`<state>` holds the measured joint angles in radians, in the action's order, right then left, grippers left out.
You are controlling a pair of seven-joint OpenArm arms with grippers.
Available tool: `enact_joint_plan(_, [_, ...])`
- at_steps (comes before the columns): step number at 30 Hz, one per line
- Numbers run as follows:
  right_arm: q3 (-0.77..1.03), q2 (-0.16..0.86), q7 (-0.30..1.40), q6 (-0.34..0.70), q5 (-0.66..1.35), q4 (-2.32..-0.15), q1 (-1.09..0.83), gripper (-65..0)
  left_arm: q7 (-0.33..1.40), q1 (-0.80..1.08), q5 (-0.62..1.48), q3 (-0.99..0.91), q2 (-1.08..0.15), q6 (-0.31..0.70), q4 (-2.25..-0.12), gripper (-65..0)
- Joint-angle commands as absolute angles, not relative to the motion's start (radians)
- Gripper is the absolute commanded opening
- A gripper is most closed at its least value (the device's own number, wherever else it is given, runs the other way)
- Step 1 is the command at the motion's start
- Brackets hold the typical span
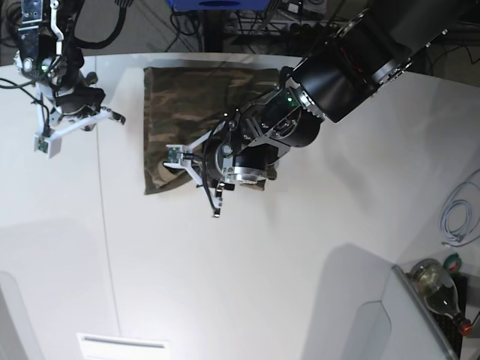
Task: Layout the t-shirt on the table in an organized manner, then fold the t-shirt properly
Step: 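Tuck and smooth the folded shirt edges with the left gripper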
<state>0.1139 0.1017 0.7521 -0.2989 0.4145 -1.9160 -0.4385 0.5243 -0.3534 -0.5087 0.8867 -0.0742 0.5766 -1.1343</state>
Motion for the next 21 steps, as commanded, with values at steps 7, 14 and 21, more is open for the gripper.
enact_joint_plan(7, [0.113,0.110,0.734,-0.294,0.414,-1.931,-0.433,-65.0,0.524,-0.404,-0.526,0.886,-0.067,0.568,-1.237,-27.8])
enact_joint_plan(14, [0.117,0.110,0.740,-0.294,0.414,-1.931,-0.433,-65.0,0.648,-0.443,-0.521,0.877,-0.097,0.698,-1.368,-18.1])
enact_joint_plan(21, [0.119,0.122,0.700,-0.294,0.407,-1.957,-0.484,-65.0,0.736,-0.348,-0.513,0.687,-0.216,0.698,-1.702,-33.7])
